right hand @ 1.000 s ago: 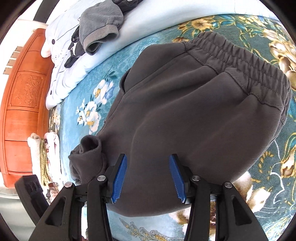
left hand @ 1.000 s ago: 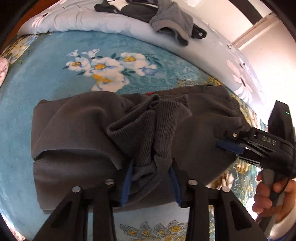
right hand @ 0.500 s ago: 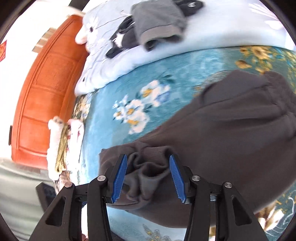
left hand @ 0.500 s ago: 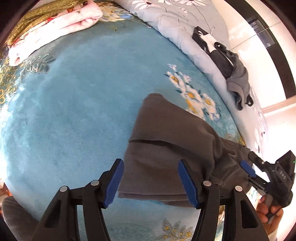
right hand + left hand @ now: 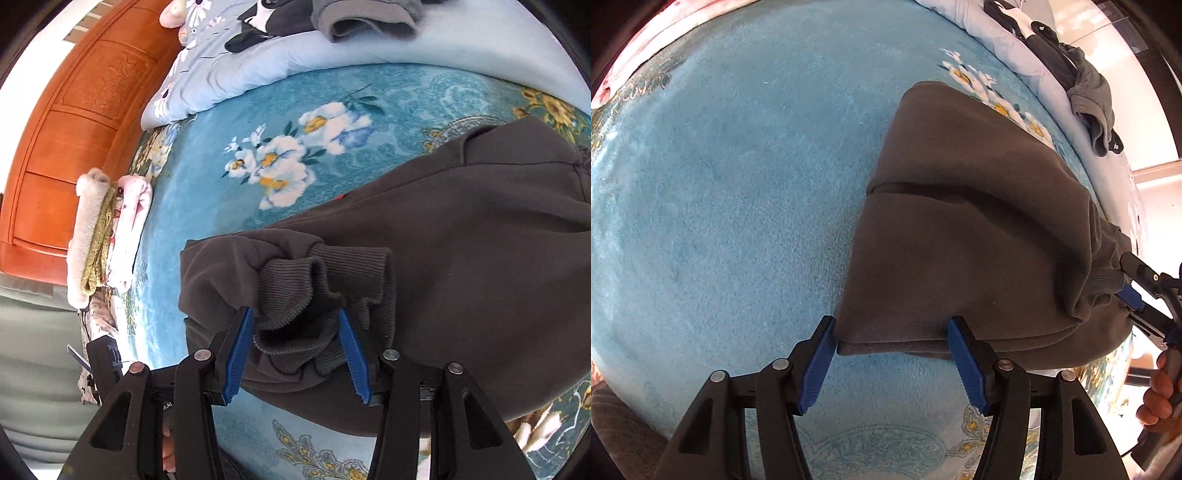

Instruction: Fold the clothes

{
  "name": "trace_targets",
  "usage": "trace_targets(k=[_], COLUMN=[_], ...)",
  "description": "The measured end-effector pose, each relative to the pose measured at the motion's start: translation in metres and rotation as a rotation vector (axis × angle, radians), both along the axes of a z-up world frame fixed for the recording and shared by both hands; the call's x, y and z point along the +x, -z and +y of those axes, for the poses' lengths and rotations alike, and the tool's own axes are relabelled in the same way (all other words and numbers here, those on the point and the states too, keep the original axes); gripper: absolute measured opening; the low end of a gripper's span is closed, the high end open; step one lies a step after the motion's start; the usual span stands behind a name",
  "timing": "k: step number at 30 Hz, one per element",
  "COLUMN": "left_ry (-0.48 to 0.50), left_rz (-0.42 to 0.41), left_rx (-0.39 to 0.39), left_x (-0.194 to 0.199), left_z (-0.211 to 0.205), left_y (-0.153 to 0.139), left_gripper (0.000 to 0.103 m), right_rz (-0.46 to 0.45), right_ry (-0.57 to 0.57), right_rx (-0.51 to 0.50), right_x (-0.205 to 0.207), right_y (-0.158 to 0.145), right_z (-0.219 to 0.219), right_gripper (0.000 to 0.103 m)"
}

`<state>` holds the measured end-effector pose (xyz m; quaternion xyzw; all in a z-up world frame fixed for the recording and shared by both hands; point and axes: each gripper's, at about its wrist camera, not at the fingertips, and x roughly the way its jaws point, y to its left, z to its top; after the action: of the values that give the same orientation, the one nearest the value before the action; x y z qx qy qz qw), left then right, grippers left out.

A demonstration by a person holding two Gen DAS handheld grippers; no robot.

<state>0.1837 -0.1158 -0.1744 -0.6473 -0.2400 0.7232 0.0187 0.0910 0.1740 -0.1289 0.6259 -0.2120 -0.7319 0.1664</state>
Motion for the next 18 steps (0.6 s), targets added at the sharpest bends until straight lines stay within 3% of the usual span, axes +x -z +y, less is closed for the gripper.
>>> trace_targets(k=[8,12,13,14,16,18], left_ry=[-0.042,-0.109,-0.115,-0.117,-0.112,-0.085], left_rz=[0.059,0.094,0.08,0.068,0.049,0.037], left_rx=[0.007,0.031,0.04,0.048,0.053,0.039], left_x=[0.01,0.016,0.016,0.016,0.018,0.018], left_z=[-0.013,-0.029,-0.03,-0.031,-0.03,-0.027], left_y=[-0.02,-0.028,-0.025,-0.023,-0.019,-0.018], left_gripper=[0.065,0.065,0.065,0.065,0.064,0.064], right_rz=[-0.023,0.011,0.016,0.016,0.032,0.104], right_ry=[0.054,0.001,-0.016,-0.031,-0.048,-0.045], right_rx=[-0.035,-0.043,-0.03,-0.018,-0.015,-0.054], right_x=[-0.026,-0.021,-0.021,-0.022,-0.023,-0.025], right_y=[0.015,0.01,0.009,0.009,0.002,-0.018], right_z=[-0.002,-0.023,-0.028,-0.032,-0.035,-0.03], right_gripper=[0.049,0.048,0.035,0.012,0.008,0.008])
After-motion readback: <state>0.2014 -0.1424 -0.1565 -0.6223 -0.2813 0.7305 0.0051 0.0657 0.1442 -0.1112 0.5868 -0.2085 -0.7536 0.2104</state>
